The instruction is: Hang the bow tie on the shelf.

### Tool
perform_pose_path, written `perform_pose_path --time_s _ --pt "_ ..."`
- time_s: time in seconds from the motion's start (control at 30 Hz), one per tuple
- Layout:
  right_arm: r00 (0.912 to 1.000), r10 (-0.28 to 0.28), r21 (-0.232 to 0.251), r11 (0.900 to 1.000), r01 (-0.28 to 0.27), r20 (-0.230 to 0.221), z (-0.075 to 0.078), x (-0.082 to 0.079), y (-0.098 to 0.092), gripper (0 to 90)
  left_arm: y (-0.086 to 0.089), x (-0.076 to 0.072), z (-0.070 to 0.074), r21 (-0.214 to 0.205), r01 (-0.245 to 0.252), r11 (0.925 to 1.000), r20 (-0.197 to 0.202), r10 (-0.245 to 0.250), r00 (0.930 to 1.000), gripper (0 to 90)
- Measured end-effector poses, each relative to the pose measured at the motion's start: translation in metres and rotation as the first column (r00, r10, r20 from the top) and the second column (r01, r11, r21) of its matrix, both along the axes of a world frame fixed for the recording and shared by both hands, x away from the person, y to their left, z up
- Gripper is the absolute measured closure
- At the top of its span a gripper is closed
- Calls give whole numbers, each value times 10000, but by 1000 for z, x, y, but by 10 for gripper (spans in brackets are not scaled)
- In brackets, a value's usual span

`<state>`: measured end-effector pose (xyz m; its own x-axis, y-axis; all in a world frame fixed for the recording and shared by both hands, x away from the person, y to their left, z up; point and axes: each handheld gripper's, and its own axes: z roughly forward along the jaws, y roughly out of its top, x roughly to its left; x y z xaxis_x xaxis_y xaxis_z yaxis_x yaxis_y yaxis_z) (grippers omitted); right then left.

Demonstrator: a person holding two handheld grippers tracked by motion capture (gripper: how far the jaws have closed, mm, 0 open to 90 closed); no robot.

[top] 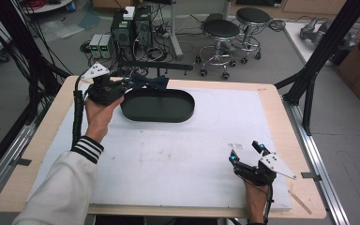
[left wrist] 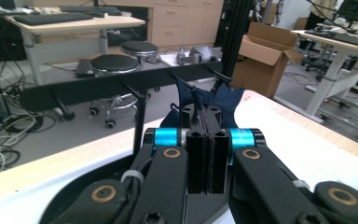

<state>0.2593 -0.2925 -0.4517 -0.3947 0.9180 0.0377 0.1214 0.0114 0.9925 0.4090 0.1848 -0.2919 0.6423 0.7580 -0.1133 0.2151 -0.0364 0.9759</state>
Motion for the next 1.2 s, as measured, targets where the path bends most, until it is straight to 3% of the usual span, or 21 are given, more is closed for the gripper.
perform_pose_path --time_s 0.17,0.4,0.57,0.87,1.07,1.2 --pt "10000 5 -11 10000 -5 9 0 0 0 92 -2 0 11 -123 65 9999 162 -63 9998 889" --pt "10000 2 -3 10000 -2 14 0 0 0 92 -4 2 18 34 16 10000 311 -17 9995 889" --pt "10000 -17 37 10000 17 -31 0 0 0 92 -4 6 22 -131 26 9999 296 -22 9996 889" --pt "10000 -11 27 10000 11 -12 0 0 0 92 -4 11 36 -295 -129 9995 692 149 9975 889" --pt "10000 -16 76 10000 17 -37 0 0 0 92 3 19 37 -550 -412 9976 730 452 9963 889" --pt "10000 -19 67 10000 19 -32 0 0 0 92 7 24 34 -421 -611 9972 720 640 9953 889"
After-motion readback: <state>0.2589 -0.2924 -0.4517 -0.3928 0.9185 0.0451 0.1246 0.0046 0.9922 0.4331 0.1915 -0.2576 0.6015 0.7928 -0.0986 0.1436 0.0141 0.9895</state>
